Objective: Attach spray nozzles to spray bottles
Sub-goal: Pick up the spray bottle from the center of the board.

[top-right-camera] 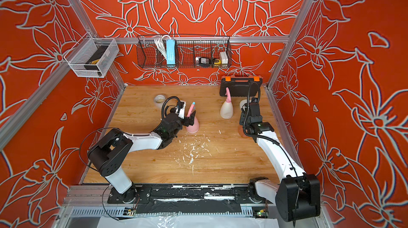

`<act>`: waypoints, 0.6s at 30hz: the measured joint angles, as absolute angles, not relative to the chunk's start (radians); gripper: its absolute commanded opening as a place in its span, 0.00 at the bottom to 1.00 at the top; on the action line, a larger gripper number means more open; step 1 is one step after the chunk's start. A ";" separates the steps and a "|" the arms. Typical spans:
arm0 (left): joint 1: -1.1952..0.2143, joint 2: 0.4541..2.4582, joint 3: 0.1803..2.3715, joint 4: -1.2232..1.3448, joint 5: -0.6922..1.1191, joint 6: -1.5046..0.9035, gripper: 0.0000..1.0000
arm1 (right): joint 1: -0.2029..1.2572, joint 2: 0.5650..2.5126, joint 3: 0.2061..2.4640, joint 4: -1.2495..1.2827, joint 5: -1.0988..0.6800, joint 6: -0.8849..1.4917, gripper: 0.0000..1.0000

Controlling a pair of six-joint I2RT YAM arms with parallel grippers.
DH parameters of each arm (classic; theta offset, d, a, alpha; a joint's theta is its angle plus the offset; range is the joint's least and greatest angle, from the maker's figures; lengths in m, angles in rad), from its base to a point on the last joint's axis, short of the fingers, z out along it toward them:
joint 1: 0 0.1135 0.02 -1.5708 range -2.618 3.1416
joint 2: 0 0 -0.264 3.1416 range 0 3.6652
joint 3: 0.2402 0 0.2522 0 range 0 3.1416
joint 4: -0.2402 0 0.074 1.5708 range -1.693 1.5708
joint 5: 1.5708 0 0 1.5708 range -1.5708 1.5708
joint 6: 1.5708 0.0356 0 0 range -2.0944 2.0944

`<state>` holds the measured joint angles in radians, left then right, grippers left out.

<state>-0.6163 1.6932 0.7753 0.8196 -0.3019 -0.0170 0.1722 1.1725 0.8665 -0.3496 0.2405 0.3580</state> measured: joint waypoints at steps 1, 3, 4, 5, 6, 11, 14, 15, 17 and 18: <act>-0.616 1.682 0.778 0.804 -0.302 -0.020 0.98 | 0.172 1.172 0.867 -0.348 0.238 0.355 0.34; -0.616 1.666 0.791 0.774 -0.302 -0.027 0.98 | 0.172 1.169 0.867 -0.339 0.233 0.355 0.26; -0.616 1.660 0.801 0.756 -0.301 -0.031 0.98 | 0.172 1.166 0.867 -0.335 0.232 0.352 0.22; -0.616 1.655 0.812 0.738 -0.302 -0.035 0.98 | 0.172 1.163 0.867 -0.333 0.230 0.350 0.18; -0.616 1.651 0.819 0.725 -0.302 -0.039 0.98 | 0.172 1.160 0.867 -0.332 0.229 0.353 0.15; -0.616 1.622 0.835 0.653 -0.305 -0.053 0.98 | 0.172 1.156 0.867 -0.332 0.221 0.350 0.00; -0.616 1.597 0.840 0.612 -0.313 -0.060 0.98 | 0.173 1.153 0.867 -0.336 0.213 0.350 0.00; -0.616 1.589 0.840 0.603 -0.317 -0.062 0.98 | 0.175 1.151 0.867 -0.341 0.208 0.350 0.00; -0.616 1.565 0.841 0.584 -0.328 -0.067 0.98 | 0.188 1.148 0.873 -0.360 0.206 0.351 0.00; -0.616 1.553 0.842 0.575 -0.336 -0.068 0.98 | 0.202 1.147 0.880 -0.374 0.205 0.352 0.00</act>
<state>-0.6163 1.5532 0.8421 0.5751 -0.3363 -0.0681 0.2024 1.1473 0.8799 -0.3737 0.2047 0.3523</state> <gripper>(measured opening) 0.978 0.166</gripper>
